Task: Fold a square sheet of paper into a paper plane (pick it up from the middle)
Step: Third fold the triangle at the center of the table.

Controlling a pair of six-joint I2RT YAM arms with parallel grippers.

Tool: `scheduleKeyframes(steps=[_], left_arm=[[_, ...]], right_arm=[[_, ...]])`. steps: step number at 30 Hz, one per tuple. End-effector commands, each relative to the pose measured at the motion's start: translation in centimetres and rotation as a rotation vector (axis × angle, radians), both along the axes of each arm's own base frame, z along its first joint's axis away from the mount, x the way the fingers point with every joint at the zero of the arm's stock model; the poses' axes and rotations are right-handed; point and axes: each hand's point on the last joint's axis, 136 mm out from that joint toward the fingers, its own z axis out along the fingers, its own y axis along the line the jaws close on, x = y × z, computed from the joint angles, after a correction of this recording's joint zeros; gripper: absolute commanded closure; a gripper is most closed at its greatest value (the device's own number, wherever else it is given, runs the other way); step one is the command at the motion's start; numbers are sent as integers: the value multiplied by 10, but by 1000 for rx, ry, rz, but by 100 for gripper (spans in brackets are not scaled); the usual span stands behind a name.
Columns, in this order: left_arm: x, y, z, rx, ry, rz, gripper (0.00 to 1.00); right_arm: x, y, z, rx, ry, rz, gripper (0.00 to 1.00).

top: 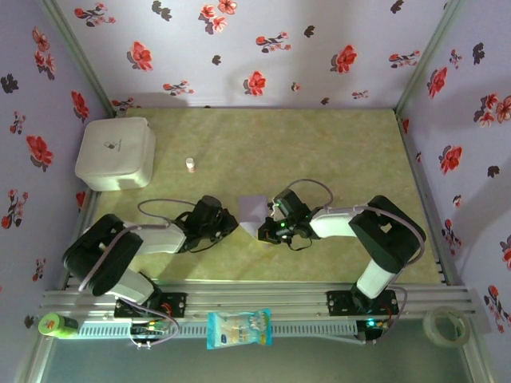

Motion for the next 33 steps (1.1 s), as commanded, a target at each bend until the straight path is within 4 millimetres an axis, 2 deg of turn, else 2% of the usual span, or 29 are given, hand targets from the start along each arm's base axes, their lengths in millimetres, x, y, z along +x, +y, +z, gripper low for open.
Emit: scheduleKeyframes(steps=[1, 3, 6, 10, 14, 19, 25, 33], left_arm=[[6, -12, 33, 28, -74, -67, 99], [3, -24, 41, 14, -91, -100, 99], [0, -43, 41, -17, -86, -151, 100], [-1, -60, 28, -44, -59, -188, 100], [0, -61, 11, -29, -35, -188, 100], [0, -43, -17, 39, 5, -147, 100], [6, -11, -38, 87, 37, -95, 100], [9, 14, -49, 93, 74, -61, 100]], right_arm=[[-19, -33, -37, -161, 81, -17, 98], [-18, -32, -36, -158, 76, -17, 98], [-17, -31, -36, -156, 75, -23, 98], [-15, -30, -35, -150, 72, -24, 98], [-16, -30, -35, -148, 75, -23, 98], [-17, -31, -36, -153, 77, -21, 98], [-20, -34, -40, -162, 86, -18, 99], [-21, -34, -41, -163, 87, -14, 100]])
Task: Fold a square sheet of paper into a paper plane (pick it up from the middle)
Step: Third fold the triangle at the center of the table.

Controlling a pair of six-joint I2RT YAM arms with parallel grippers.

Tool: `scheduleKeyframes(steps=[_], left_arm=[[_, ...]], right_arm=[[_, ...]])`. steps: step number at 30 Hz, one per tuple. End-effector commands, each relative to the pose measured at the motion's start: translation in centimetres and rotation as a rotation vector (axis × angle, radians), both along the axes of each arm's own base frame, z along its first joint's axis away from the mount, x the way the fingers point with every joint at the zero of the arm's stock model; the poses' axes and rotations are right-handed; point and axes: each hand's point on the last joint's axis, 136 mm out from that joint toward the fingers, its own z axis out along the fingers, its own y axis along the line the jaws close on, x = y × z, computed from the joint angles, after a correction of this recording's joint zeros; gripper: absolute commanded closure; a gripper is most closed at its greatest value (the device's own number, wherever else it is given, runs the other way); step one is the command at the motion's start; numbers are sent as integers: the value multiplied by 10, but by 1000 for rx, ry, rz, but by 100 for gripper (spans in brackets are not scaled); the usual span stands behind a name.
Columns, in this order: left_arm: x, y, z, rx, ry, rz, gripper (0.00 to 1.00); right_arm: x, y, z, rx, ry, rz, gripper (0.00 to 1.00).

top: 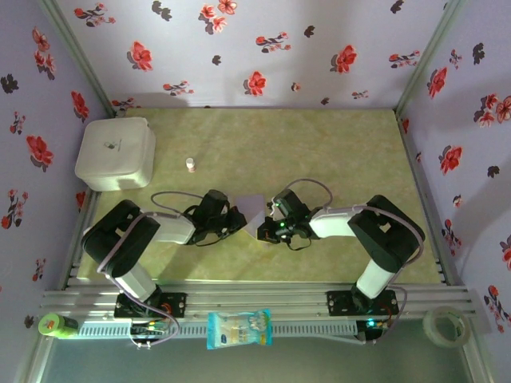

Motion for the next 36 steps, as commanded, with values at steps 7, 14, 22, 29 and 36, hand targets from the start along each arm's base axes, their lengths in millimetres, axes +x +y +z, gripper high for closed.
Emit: scheduleKeyframes(steps=[7, 14, 22, 29, 36], left_arm=[[8, 43, -17, 127, 16, 69, 100], [13, 30, 13, 87, -43, 22, 98], [5, 12, 28, 56, -96, -12, 96], [4, 4, 32, 65, -131, -25, 90], [2, -18, 38, 35, -164, -113, 90]], right_arm=[[-23, -36, -41, -173, 98, -13, 100], [-21, -34, -38, -166, 92, -8, 100], [-18, -31, -34, -157, 84, -7, 99], [-18, -31, -35, -161, 86, -8, 98], [-17, -31, -34, -161, 85, -7, 98]])
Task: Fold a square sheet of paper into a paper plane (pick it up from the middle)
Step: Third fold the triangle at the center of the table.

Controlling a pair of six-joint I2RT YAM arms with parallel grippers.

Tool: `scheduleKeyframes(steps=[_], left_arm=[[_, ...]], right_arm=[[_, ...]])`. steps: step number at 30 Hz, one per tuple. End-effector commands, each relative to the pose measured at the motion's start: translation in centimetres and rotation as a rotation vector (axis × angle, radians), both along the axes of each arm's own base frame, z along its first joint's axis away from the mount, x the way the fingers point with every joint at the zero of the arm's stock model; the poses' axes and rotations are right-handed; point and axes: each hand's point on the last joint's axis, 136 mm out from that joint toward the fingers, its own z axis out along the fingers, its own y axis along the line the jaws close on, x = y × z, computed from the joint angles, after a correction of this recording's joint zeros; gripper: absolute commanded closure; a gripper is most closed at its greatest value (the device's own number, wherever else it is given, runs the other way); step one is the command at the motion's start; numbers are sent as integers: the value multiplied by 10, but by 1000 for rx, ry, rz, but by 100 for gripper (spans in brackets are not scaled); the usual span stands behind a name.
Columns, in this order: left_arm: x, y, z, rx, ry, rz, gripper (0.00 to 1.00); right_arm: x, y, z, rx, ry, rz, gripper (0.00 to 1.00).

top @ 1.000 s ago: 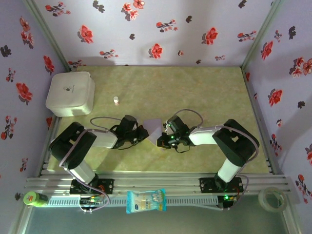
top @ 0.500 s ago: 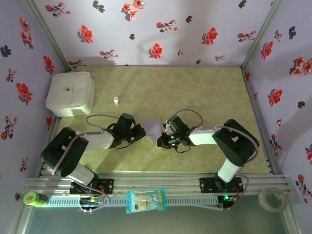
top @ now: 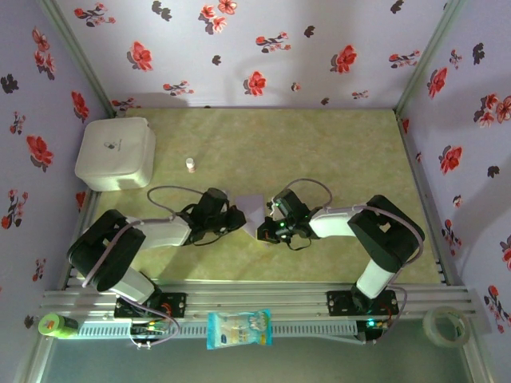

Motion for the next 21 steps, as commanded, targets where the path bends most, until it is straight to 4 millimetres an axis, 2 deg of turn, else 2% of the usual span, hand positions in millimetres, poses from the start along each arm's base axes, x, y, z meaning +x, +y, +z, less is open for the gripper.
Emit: scheduleKeyframes(steps=[1, 3, 6, 13, 17, 21], left_arm=[[6, -17, 8, -22, -50, -63, 91], [6, -17, 3, -11, -39, -66, 92], [5, -6, -14, 52, -3, -38, 95], [-6, 6, -44, 118, 61, -36, 98], [-11, 14, -53, 151, 86, -27, 98], [-13, 16, -55, 160, 92, -25, 98]], right_arm=[[-17, -30, -34, -158, 89, -14, 98], [-17, -29, -33, -154, 88, -13, 98], [-15, -27, -29, -146, 83, -12, 97], [-4, -12, 1, -80, 31, 1, 95], [2, -2, 21, -33, -8, 10, 94], [9, 8, 26, -10, -21, 15, 93]])
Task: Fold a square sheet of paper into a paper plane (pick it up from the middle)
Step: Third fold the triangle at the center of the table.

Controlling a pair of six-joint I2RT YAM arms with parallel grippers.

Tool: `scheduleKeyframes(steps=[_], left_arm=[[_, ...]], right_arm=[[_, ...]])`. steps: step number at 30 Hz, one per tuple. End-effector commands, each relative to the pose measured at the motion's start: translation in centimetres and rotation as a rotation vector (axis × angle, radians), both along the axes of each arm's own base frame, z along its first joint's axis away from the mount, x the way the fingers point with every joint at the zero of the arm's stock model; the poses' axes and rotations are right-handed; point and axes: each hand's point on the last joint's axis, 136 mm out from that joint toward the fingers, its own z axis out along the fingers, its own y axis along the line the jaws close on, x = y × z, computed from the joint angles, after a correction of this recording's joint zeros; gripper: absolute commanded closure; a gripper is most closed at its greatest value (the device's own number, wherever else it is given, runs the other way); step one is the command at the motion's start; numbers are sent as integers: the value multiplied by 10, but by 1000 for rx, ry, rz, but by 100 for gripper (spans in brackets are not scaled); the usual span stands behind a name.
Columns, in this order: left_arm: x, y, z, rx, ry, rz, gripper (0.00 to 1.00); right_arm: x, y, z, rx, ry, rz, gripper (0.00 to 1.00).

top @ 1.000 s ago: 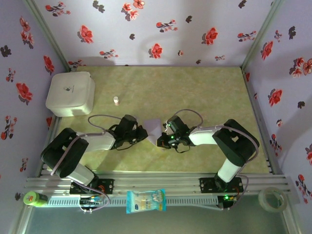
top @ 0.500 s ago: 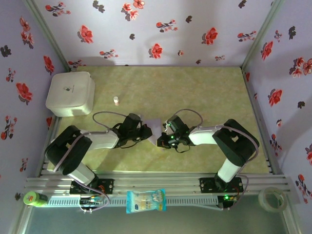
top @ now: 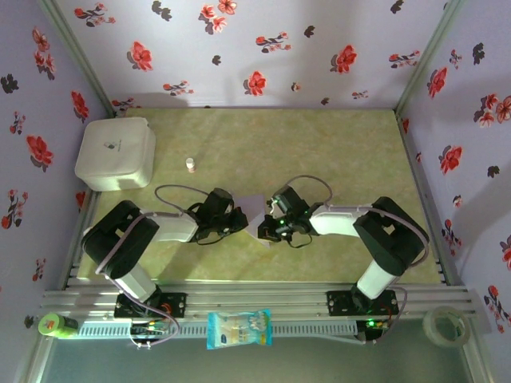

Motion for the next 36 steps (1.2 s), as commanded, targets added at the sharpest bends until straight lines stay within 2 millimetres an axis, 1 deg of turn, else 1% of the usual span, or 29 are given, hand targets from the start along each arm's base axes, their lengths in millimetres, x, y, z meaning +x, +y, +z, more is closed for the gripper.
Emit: scheduleKeyframes(steps=[1, 6, 9, 12, 15, 18, 23, 31, 36], left_arm=[[-14, 20, -28, 107, 54, 2, 98], [-13, 19, -28, 108, 52, -2, 99], [-13, 19, -27, 108, 52, -3, 99], [-13, 18, -28, 110, 54, -3, 99], [-13, 19, -28, 112, 55, -4, 99], [-13, 20, -29, 115, 57, -2, 99], [-13, 20, -30, 118, 60, -3, 100], [-14, 21, -32, 117, 65, 5, 100], [-14, 21, -31, 112, 66, 13, 100]], right_arm=[[9, 11, 11, 19, -32, 11, 93], [16, 25, 2, 27, -17, 15, 93], [14, 26, -9, -1, -8, 18, 92], [9, 15, -23, -57, 6, 14, 93], [-1, 0, -32, -107, 11, 18, 93], [-9, -10, -31, -123, 10, 28, 93], [-17, -16, -20, -111, -6, 51, 92], [-38, -45, -30, -171, 13, 55, 91], [-48, -54, -31, -165, 21, 59, 91]])
